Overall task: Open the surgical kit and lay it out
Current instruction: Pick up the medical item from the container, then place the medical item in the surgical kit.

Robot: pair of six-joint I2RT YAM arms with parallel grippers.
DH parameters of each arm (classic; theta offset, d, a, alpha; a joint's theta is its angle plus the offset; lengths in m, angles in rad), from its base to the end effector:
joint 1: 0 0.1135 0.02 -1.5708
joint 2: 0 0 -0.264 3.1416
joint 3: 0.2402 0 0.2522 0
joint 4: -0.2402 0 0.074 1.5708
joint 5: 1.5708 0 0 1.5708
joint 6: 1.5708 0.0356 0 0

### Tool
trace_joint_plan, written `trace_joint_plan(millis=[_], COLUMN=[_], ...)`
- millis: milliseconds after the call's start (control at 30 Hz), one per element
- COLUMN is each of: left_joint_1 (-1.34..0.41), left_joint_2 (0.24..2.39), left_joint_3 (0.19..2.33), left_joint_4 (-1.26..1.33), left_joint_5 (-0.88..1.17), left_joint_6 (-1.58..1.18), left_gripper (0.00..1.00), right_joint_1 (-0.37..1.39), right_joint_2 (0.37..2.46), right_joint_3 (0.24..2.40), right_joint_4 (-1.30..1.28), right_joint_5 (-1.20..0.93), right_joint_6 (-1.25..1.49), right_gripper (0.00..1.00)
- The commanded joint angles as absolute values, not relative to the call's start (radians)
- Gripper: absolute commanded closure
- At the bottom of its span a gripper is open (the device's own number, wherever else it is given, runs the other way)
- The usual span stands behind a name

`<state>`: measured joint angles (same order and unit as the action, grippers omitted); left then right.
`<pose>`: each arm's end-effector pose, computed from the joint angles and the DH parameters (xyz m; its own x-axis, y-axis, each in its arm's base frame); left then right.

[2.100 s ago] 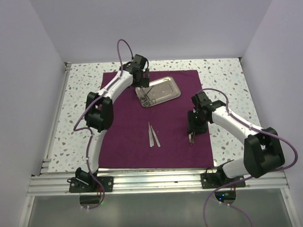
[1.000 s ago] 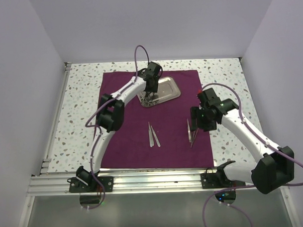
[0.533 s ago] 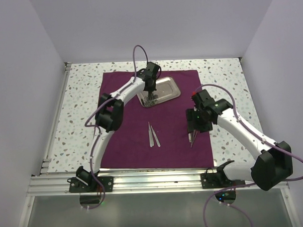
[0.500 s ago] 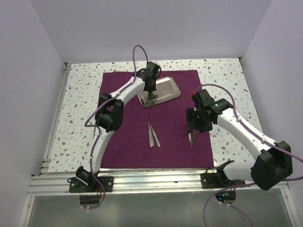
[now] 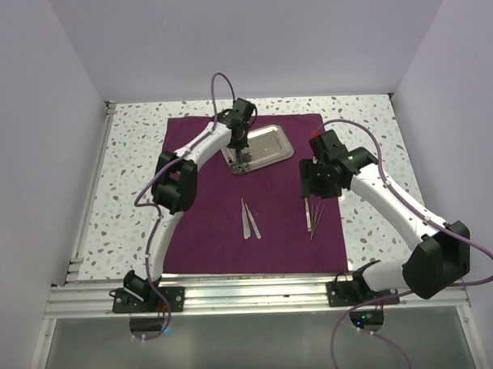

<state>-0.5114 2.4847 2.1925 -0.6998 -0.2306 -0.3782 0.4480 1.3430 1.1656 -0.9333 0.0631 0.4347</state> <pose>0.4752 -0.2574 0.1706 -0.8141 0.0447 -0.5790 0.0719 0.9971 -0.0242 0.2360 0.1109 0.2884 -0.9039 0.0319 -0.4265 -0.0291 0.9903 0.1358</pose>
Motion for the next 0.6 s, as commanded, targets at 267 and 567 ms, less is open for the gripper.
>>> trace_joint_plan(millis=[267,567], left_joint_1=[-0.472,-0.475], left_joint_2=[2.280,1.983], left_joint_3=[2.243,1.872], left_joint_4=[-0.695,-0.692], left_joint_5=[-0.121,-0.218], left_joint_6=[-0.387,-0.420], left_gripper=[1.00,1.00], right_joint_1=[0.449,0.451], right_joint_2=[1.387,1.451], right_joint_3=[1.216,1.284], right_joint_4=[-0.904,-0.876], right_joint_5=[0.081,0.064], right_joint_6=[0.434,0.427], right_gripper=[0.36,0.36])
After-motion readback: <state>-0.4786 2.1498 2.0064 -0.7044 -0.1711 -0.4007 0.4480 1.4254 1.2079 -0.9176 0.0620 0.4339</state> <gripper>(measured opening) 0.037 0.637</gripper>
